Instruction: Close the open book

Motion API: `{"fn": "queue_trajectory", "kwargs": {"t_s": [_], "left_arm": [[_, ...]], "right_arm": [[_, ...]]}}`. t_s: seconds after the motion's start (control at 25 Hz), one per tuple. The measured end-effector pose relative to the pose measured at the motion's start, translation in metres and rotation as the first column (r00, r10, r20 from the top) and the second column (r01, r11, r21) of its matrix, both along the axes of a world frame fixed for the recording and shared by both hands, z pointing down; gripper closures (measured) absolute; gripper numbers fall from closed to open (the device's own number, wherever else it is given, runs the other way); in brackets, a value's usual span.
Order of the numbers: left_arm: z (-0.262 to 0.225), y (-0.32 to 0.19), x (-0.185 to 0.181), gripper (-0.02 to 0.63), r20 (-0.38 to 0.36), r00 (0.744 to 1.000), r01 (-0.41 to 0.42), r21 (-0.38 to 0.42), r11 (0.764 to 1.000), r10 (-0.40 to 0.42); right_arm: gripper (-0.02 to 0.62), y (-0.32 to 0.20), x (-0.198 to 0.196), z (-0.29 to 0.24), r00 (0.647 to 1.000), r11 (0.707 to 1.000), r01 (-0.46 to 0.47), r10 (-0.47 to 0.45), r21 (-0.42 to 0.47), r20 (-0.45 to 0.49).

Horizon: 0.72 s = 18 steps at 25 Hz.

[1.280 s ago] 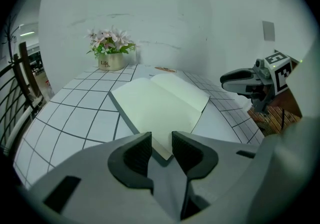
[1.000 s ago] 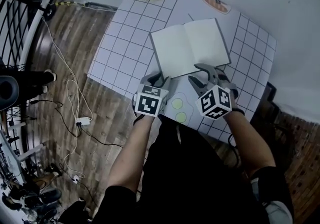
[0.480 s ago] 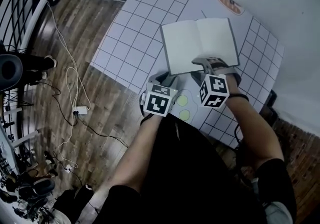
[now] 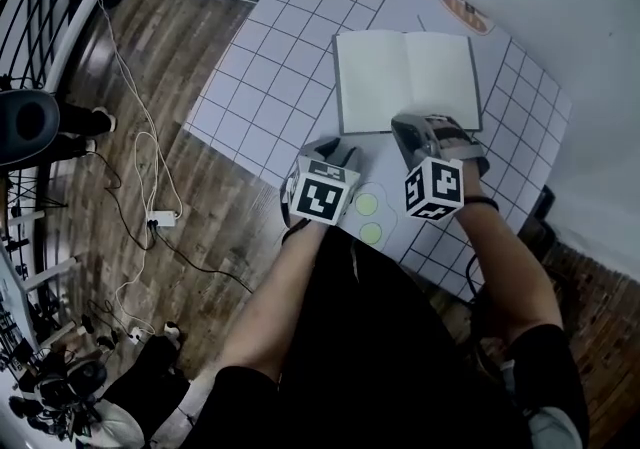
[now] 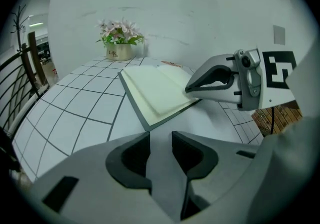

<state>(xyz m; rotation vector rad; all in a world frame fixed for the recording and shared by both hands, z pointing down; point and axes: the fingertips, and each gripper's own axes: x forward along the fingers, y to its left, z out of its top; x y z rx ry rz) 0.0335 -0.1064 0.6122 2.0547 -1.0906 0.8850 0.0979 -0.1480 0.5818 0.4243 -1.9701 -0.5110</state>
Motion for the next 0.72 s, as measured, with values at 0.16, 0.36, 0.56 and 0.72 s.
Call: {"fn": "queue_trajectory", "kwargs": {"t_s": [0.16, 0.36, 0.56, 0.72], "left_arm": [[0.006, -0.006, 0.000, 0.476, 0.026, 0.999, -0.038, -0.012, 0.999, 0.039], [0.001, -0.004, 0.000, 0.477, 0.024, 0.999, -0.037, -0.016, 0.999, 0.038], [0.001, -0.006, -0.004, 0.477, 0.017, 0.999, -0.036, -0.008, 0.999, 0.036], [-0.001, -0.006, -0.006, 0.477, 0.021, 0.999, -0.034, -0.018, 0.999, 0.035]], "right_arm": [[0.568, -0.001, 0.004, 0.002, 0.999, 0.996, -0.023, 0.026, -0.083, 0.031], [0.459, 0.015, -0.005, 0.025, 0.999, 0.992, 0.031, -0.035, -0.123, -0.029], [0.460, 0.010, -0.006, 0.027, 0.999, 0.988, 0.026, -0.029, -0.150, -0.023], [0.486, 0.010, -0.005, 0.027, 0.998, 0.989, 0.045, -0.049, -0.141, -0.029]]}}
